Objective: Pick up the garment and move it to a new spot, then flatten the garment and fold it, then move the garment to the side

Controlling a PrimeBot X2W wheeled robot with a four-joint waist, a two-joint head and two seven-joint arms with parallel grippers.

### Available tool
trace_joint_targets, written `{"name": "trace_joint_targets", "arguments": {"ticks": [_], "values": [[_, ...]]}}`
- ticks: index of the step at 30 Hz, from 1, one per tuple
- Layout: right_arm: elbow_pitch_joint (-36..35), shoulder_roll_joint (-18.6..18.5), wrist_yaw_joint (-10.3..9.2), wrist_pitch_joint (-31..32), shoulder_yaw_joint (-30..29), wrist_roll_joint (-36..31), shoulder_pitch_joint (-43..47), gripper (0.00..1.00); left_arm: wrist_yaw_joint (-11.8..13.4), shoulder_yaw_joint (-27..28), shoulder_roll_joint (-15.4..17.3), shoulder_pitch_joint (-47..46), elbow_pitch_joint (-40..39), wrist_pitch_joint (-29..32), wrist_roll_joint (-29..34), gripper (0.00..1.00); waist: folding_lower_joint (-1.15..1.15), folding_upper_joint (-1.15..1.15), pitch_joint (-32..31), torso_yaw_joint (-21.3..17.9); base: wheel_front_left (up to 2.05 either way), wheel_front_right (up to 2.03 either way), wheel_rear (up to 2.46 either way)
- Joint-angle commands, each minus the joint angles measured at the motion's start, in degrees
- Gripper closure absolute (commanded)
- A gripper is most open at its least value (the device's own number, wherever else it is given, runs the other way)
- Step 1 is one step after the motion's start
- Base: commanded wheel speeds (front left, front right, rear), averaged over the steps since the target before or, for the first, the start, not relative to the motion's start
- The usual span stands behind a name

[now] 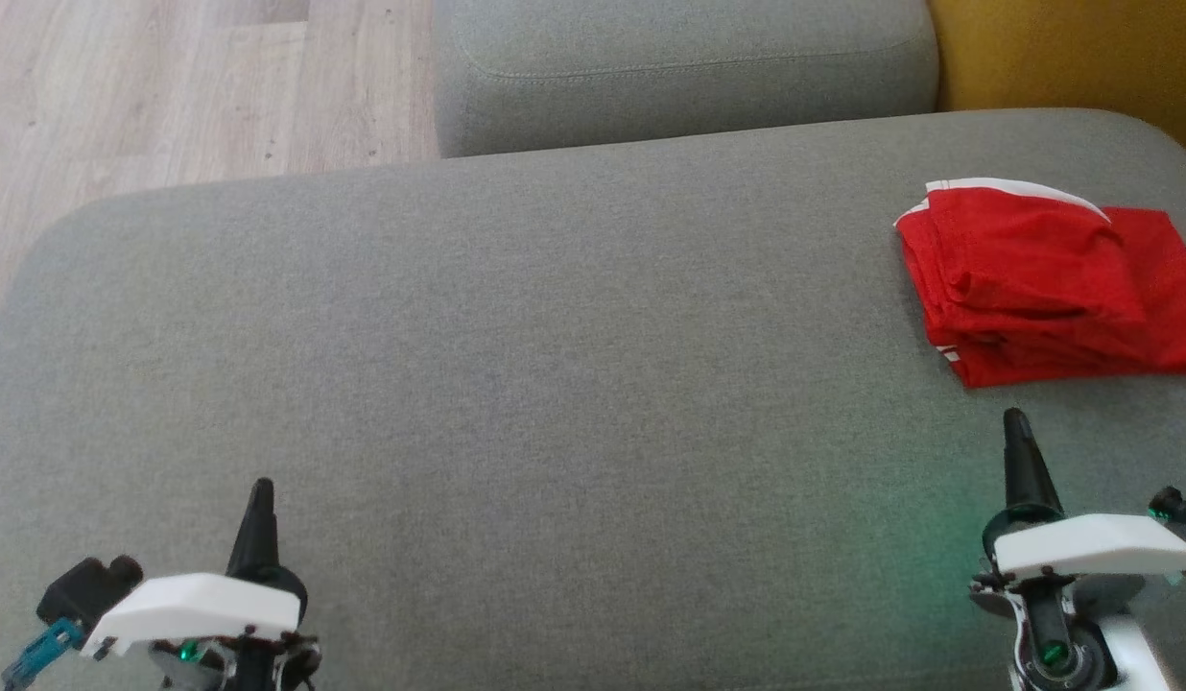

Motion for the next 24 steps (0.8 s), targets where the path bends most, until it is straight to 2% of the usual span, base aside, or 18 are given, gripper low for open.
{"name": "trace_joint_targets", "arguments": {"ticks": [1,24], "values": [[-2.36,-0.3,-0.02,0.44,-0.1,1.55,-2.38,1.0,-0.47,1.8,0.66,-3.5,-2.3,0.29,-1.55,1.0,0.0,0.0,0.01,0.02,0.0,0.0,0.0],[-4.2,1.24,-0.03,4.25,-3.12,15.15,-2.29,1.0,-1.48,3.21,0.74,-4.45,-3.71,4.08,-16.64,1.0,0.0,0.0,0.28,0.4,0.0,0.0,0.0]]}}
